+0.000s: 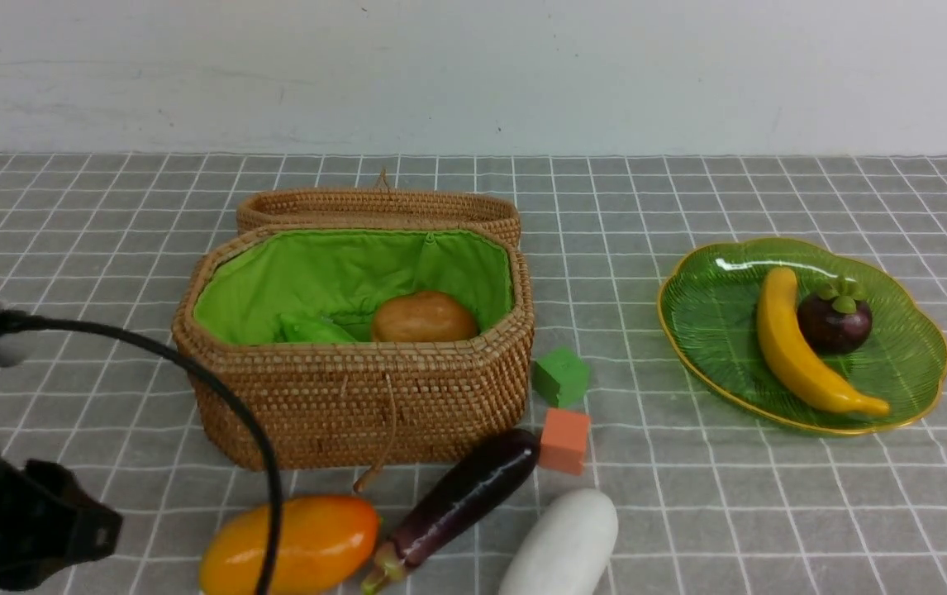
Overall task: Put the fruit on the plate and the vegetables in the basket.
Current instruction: Grab the mango with your left arm and place it on the right plate
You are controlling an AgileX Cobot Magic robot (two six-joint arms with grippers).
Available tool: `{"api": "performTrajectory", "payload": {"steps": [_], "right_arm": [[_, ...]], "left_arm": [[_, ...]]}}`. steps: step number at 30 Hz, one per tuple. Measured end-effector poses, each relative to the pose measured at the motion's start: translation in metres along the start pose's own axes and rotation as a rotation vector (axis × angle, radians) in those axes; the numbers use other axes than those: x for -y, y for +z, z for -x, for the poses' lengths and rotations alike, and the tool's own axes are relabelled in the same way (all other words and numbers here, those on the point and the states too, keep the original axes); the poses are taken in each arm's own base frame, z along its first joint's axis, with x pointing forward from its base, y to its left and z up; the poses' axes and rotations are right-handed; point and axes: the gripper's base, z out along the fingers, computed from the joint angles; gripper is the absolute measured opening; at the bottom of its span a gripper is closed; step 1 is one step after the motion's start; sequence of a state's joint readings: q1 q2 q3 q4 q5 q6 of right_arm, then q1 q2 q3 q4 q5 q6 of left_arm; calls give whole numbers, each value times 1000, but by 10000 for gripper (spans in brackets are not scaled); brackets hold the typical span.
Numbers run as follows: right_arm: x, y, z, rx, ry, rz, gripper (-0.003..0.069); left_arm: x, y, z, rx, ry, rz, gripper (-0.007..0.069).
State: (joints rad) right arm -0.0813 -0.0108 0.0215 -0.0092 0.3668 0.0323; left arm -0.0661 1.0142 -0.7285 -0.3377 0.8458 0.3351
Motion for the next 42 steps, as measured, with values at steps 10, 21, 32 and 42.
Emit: {"api": "performTrajectory", "payload": {"steps": [10, 21, 32, 42], "right_arm": [[0, 0, 0, 0, 0, 0, 93], [0, 0, 0, 0, -4, 0, 108], [0, 0, 0, 0, -6, -1, 123], [0, 0, 0, 0, -6, -1, 129]], "left_arm": [[39, 64, 18, -76, 545, -67, 662], [47, 155, 11, -212, 805, -5, 636], [50, 142, 18, -361, 795, -32, 493], [63, 67, 53, -309, 774, -48, 493]]}}
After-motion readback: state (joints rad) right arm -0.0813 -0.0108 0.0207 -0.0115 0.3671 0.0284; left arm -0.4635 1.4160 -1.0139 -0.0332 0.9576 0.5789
